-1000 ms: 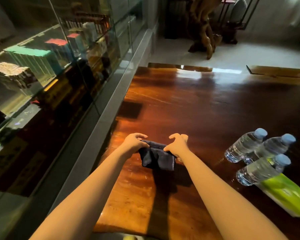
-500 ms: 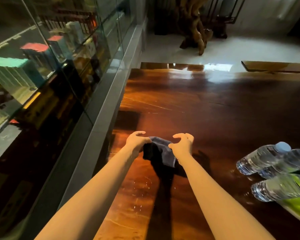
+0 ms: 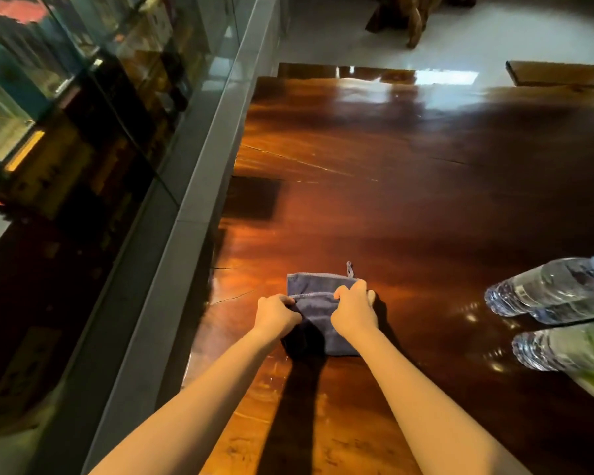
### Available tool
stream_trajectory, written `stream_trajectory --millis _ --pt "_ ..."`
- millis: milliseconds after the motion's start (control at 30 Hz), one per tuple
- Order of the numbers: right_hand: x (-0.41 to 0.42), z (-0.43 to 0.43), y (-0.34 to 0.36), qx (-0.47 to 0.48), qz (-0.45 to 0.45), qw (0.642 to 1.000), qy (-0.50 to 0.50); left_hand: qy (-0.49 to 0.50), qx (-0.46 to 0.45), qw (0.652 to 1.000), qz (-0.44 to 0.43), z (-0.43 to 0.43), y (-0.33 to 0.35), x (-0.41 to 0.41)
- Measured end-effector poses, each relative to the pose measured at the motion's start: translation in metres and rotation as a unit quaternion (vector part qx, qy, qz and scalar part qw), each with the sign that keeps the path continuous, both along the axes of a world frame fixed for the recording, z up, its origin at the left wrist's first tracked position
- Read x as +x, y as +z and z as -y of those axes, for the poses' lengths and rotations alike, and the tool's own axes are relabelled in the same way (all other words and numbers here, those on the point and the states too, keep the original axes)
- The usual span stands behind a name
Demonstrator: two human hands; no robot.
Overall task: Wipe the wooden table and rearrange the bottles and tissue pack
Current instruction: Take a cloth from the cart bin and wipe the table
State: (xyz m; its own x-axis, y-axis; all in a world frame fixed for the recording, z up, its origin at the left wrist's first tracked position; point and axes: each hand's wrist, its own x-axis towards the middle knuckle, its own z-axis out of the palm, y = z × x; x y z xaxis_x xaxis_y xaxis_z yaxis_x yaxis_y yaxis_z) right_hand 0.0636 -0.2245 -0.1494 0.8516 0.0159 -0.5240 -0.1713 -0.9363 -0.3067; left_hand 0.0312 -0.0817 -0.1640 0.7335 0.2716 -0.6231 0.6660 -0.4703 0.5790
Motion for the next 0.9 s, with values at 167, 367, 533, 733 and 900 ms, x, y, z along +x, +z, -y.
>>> stream_trajectory --millis 167,367,533,733,900 --pt "-0.014 -0.009 0.006 -0.127 0.038 0.988 0.082 -0.074 0.072 0.995 -0.001 0.003 -0.001 -0.014" --pt "-0.031 -0.004 -0.04 -0.056 0.119 0.933 0.335 -0.152 0.227 0.938 0.214 -0.026 -0.019 -0.028" --pt "-0.049 -0.005 -0.061 -0.082 0.159 0.924 0.339 -0.243 0.269 0.913 0.188 -0.067 -0.05 -0.048" --pt "-0.082 -0.023 -0.065 -0.051 0.196 0.921 0.334 -0.221 0.306 0.908 0.185 -0.075 -0.053 -0.08" --pt "-0.096 -0.044 -0.069 -0.04 0.211 0.919 0.33 -0.203 0.303 0.912 0.186 -0.071 -0.053 -0.122"
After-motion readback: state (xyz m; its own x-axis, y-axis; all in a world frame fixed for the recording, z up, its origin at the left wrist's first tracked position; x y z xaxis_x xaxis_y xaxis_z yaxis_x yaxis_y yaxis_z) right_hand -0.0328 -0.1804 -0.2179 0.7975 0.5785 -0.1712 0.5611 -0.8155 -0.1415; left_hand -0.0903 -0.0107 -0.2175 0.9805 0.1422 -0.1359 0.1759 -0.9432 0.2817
